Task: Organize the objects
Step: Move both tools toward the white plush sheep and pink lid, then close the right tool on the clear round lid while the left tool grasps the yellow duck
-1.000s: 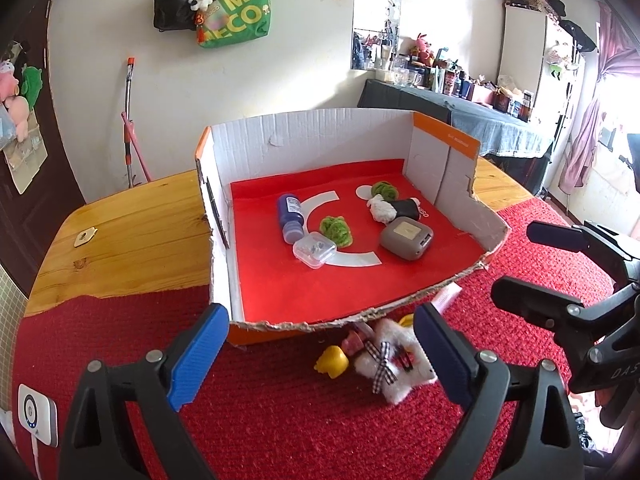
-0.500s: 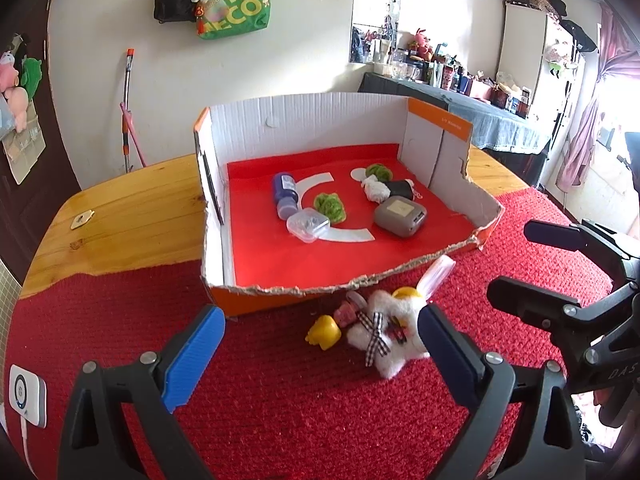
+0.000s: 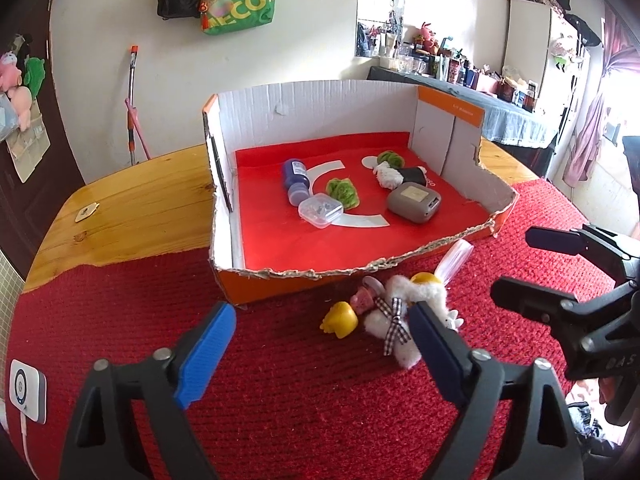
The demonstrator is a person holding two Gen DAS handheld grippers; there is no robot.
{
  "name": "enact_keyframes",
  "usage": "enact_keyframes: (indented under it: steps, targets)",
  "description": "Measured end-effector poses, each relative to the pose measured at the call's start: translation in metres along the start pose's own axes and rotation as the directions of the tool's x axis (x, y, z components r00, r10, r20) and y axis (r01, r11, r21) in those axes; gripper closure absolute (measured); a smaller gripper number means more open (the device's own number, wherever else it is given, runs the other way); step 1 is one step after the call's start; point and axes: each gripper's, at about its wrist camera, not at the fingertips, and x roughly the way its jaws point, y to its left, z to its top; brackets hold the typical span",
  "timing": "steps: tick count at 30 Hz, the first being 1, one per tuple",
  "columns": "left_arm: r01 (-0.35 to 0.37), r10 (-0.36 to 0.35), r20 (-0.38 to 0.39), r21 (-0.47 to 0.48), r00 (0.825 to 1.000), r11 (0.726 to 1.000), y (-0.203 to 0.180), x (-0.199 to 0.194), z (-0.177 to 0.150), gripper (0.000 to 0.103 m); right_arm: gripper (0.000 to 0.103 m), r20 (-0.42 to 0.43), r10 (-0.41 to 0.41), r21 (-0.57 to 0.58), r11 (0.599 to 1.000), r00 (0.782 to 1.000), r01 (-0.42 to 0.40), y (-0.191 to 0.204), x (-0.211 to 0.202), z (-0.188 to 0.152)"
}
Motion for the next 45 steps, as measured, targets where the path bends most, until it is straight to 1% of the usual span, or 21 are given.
enact_keyframes:
  steps: [2,4,6,13,18,23,26,30,32,37,40,45]
  targets:
    - [0.002,-0.002,-0.006,0.001,1.0,1.0,0.001,0.003,-0.001,0.023,0.022,-0.005,0.002,0.003,1.0,1.0,-0.002,-0.001,0.003,-0.001]
    - [0.009,-0.009,-0.017,-0.002,1.0,1.0,0.003,0.006,-0.001,0.029,0.026,-0.012,0.004,0.009,1.0,1.0,-0.004,-0.002,0.006,-0.001]
    - [0.014,-0.014,-0.028,-0.006,1.0,1.0,0.005,0.01,-0.001,0.033,0.029,-0.021,0.006,0.015,1.0,1.0,-0.005,-0.003,0.011,-0.001]
    - [0.014,-0.015,-0.055,-0.005,0.998,1.0,0.009,0.021,-0.002,0.041,0.03,-0.034,0.016,0.039,0.999,0.999,-0.015,-0.008,0.021,-0.001]
    - [0.017,-0.017,-0.074,-0.003,0.997,1.0,0.009,0.03,-0.002,0.044,0.033,-0.045,0.025,0.047,0.999,0.999,-0.023,-0.01,0.029,0.001]
    - [0.027,-0.026,-0.081,0.002,0.996,1.0,0.008,0.034,-0.001,0.045,0.035,-0.054,0.038,0.053,0.998,0.998,-0.035,-0.012,0.035,0.004]
    - [0.037,-0.036,-0.089,0.008,0.995,0.999,0.006,0.036,0.0,0.047,0.035,-0.056,0.048,0.06,0.997,0.997,-0.045,-0.013,0.038,0.005]
    - [0.058,-0.057,-0.105,0.006,0.993,0.998,0.006,0.041,0.001,0.055,0.036,-0.059,0.056,0.062,0.997,0.997,-0.052,-0.014,0.041,0.006]
    - [0.07,-0.07,-0.112,0.001,0.991,0.998,0.006,0.043,0.0,0.059,0.039,-0.061,0.063,0.067,0.996,0.996,-0.059,-0.015,0.044,0.007]
    - [0.101,-0.101,-0.116,-0.003,0.988,0.995,0.006,0.044,0.001,0.07,0.04,-0.068,0.085,0.079,0.994,0.994,-0.079,-0.018,0.049,0.008]
    - [0.113,-0.112,-0.122,0.004,0.986,0.994,0.003,0.045,0.0,0.074,0.041,-0.073,0.097,0.086,0.992,0.993,-0.09,-0.018,0.052,0.008]
    - [0.112,-0.11,-0.122,0.016,0.987,0.994,-0.002,0.046,0.0,0.076,0.043,-0.072,0.104,0.09,0.991,0.992,-0.098,-0.019,0.054,0.008]
